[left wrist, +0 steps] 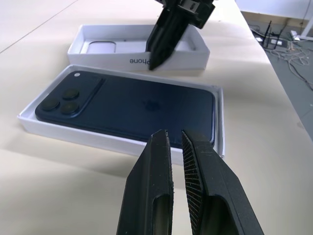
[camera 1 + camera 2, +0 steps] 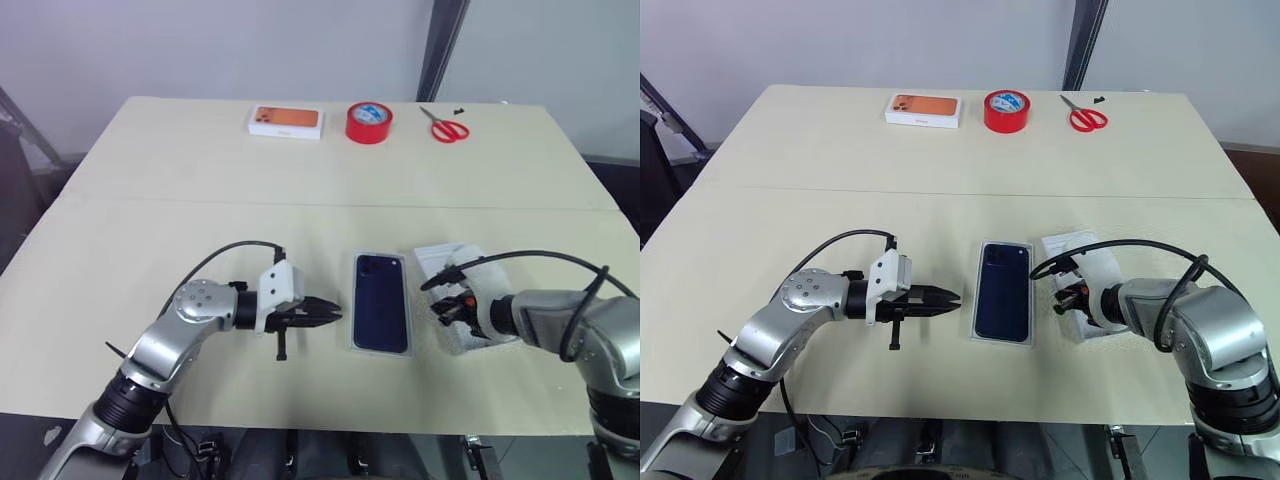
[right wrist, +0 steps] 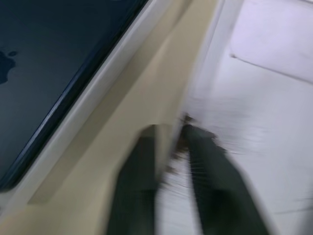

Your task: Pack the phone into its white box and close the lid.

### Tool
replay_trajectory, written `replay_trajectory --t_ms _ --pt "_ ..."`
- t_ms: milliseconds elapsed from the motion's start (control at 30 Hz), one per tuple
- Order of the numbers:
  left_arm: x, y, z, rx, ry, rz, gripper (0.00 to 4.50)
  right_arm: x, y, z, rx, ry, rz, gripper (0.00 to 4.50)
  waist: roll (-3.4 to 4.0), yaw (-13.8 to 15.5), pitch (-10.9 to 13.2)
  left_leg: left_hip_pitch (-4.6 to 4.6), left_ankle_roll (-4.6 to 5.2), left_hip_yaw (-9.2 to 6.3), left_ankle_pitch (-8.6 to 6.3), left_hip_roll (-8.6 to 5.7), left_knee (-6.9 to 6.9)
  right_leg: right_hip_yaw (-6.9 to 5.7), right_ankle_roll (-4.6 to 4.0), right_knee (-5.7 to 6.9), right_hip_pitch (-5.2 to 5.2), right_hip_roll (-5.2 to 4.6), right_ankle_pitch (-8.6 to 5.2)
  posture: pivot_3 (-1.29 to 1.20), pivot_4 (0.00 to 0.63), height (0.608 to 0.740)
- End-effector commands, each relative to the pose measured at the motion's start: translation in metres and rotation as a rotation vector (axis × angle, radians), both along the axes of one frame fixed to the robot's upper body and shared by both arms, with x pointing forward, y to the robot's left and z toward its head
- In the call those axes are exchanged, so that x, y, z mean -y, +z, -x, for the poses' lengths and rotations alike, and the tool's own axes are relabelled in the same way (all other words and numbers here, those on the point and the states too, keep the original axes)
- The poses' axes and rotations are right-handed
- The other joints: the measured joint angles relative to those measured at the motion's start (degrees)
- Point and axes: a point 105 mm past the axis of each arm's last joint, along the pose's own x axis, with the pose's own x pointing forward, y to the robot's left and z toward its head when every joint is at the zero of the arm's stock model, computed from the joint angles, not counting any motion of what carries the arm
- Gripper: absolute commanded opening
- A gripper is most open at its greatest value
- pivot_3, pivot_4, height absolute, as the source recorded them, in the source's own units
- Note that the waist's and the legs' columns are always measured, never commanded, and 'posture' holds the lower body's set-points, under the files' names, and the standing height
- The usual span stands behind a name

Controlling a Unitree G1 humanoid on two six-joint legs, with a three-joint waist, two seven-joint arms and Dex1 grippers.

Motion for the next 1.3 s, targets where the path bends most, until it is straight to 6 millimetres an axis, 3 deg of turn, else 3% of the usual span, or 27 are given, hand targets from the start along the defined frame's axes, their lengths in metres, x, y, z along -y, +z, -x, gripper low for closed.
replay_trajectory --t_ms 33,200,300,433,567,700,800,900,1033,1200,1300 --pt "-0.006 0.008 -0.004 0.029 0.041 0.032 0.47 0.004 0.015 -0.003 0.048 -0.018 -0.019 0.02 0.0 0.0 0.0 0.0 0.0 0.0 0.0 0.0 0.0 0.0 0.0 0.01 0.0 0.01 0.0 0.0 0.15 0.725" --pt "-0.027 0.016 -0.026 0.044 0.215 0.092 0.47 0.006 0.056 -0.024 0.173 -0.054 -0.126 0.02 0.01 -0.6 0.0 0.02 0.04 0.0 0.03 0.01 0.0 0.0 0.0 0.06 -0.01 0.03 0.0 0.0 0.15 0.725" --pt "-0.058 0.032 -0.059 0.061 0.445 0.179 0.47 -0.037 0.089 -0.029 0.212 0.102 -0.485 0.02 -0.02 -1.4 0.0 0.03 0.04 0.0 0.03 0.03 0.0 -0.01 0.02 0.09 0.0 0.09 0.01 0.0 0.15 0.725" --pt "-0.075 0.035 -0.072 0.105 0.538 0.159 0.47 -0.099 0.111 -0.013 0.155 0.285 -0.853 0.02 0.0 -1.2 0.0 0.03 0.03 0.0 0.04 0.12 -0.04 -0.04 0.03 0.16 -0.04 0.2 0.01 0.0 0.15 0.725" --pt "-0.077 0.033 -0.074 0.132 0.539 0.123 0.47 -0.145 0.1 -0.003 -0.017 0.165 -1.156 0.02 -0.04 -1.3 0.0 -0.06 0.05 0.07 0.05 0.08 -0.03 -0.04 0.03 0.09 -0.05 0.12 0.01 0.0 0.15 0.725" --pt "-0.074 0.035 -0.071 0.144 0.525 0.12 0.47 -0.166 0.087 0.005 -0.112 -0.013 -1.288 0.02 -0.06 -1.2 0.0 -0.07 0.13 0.07 0.08 0.06 0.08 0.0 0.04 0.14 -0.03 0.11 0.02 0.0 0.15 0.725" --pt "-0.069 0.033 -0.068 0.136 0.507 0.12 0.47 -0.167 0.059 0.012 -0.206 -0.145 -1.252 0.02 -0.09 -1.1 0.0 -0.05 0.13 0.06 0.08 0.05 0.09 0.01 0.04 0.14 -0.02 0.1 0.02 0.0 0.15 0.725" --pt "-0.058 0.03 -0.061 0.113 0.461 0.123 0.47 -0.161 0.044 0.014 -0.238 -0.225 -1.213 0.02 -0.08 -1.4 0.0 -0.06 0.13 0.06 0.08 0.05 0.05 0.02 0.04 0.13 -0.05 0.1 0.02 0.0 0.15 0.725" --pt "-0.036 0.022 -0.047 0.076 0.367 0.108 0.47 -0.146 0.05 0.004 -0.172 -0.238 -1.202 1.37 -0.06 -1.4 -0.1 0.03 0.1 0.05 0.1 0.06 0.05 0.03 0.03 0.18 0.01 0.11 0.01 0.0 0.15 0.725" --pt "-0.006 0.013 -0.033 0.046 0.242 0.09 0.47 -0.111 0.082 -0.014 0.034 -0.08 -1.043 4.01 0.0 -1.2 0.0 0.02 0.12 0.09 0.09 0.05 0.06 0.04 0.03 0.15 0.01 0.11 0.01 0.0 0.15 0.725" --pt "0.009 0.013 -0.031 0.038 0.2 0.099 0.47 -0.079 0.084 -0.019 0.074 -0.03 -0.794 4.01 0.02 -0.9 0.0 0.0 0.17 0.07 0.06 0.06 0.06 0.01 0.02 0.08 0.04 0.12 0.01 0.0 0.15 0.725"
